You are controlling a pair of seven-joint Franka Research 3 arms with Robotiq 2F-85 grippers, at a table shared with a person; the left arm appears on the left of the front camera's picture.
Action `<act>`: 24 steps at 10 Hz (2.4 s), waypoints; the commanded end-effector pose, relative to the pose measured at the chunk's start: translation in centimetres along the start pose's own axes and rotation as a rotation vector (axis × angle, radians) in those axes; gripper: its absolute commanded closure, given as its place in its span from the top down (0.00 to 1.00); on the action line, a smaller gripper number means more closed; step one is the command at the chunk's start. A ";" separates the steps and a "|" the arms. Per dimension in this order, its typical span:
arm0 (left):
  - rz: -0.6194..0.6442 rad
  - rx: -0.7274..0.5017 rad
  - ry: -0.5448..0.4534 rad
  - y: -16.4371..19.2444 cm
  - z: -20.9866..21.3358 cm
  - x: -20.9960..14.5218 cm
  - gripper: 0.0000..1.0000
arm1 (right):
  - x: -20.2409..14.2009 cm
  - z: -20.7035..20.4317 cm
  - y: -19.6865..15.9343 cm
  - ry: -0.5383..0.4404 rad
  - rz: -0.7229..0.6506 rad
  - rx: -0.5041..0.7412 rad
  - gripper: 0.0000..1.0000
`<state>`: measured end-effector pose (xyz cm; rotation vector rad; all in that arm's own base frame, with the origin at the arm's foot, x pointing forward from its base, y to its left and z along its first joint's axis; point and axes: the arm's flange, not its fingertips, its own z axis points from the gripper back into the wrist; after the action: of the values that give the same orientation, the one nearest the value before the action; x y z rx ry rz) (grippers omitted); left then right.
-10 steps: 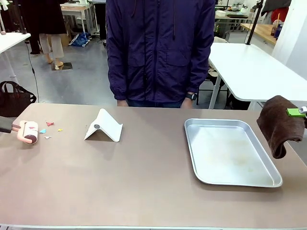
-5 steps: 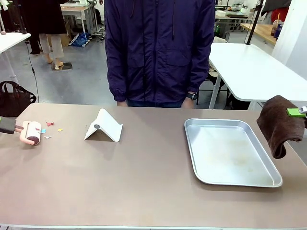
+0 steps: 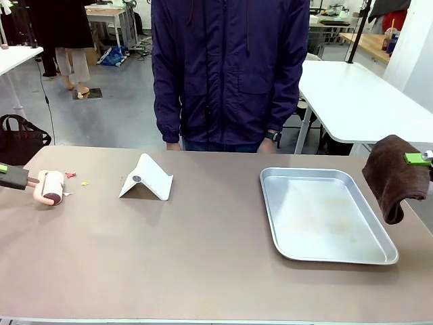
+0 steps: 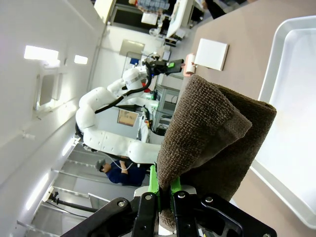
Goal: Clean the surface of the table.
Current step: Clean the area not pointed to by the person.
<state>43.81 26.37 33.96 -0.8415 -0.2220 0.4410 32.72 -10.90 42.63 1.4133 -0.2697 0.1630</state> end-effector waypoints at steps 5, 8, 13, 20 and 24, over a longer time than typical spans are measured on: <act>-0.063 0.104 0.027 -0.8 -5.9 -2.1 0.22 | 0.4 0.2 0.3 -0.007 0.019 0.008 0.10; -0.093 0.111 0.050 -2.6 -8.1 -1.9 0.22 | 0.4 0.2 0.3 -0.007 0.019 0.008 0.10; -0.129 0.059 0.034 -5.6 -10.0 -0.9 0.22 | 0.4 0.2 0.3 -0.007 0.019 0.008 0.10; -0.233 -0.165 -0.095 -7.2 -3.0 -2.4 0.22 | 0.4 0.2 0.3 -0.007 0.019 0.008 0.10; -0.279 -0.241 -0.094 -6.1 3.6 -5.4 0.22 | 0.4 0.2 0.3 -0.007 0.019 0.008 0.10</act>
<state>41.00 21.86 40.94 -1.0022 -0.4789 0.2197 32.75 -10.92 42.66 1.4124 -0.2701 0.1636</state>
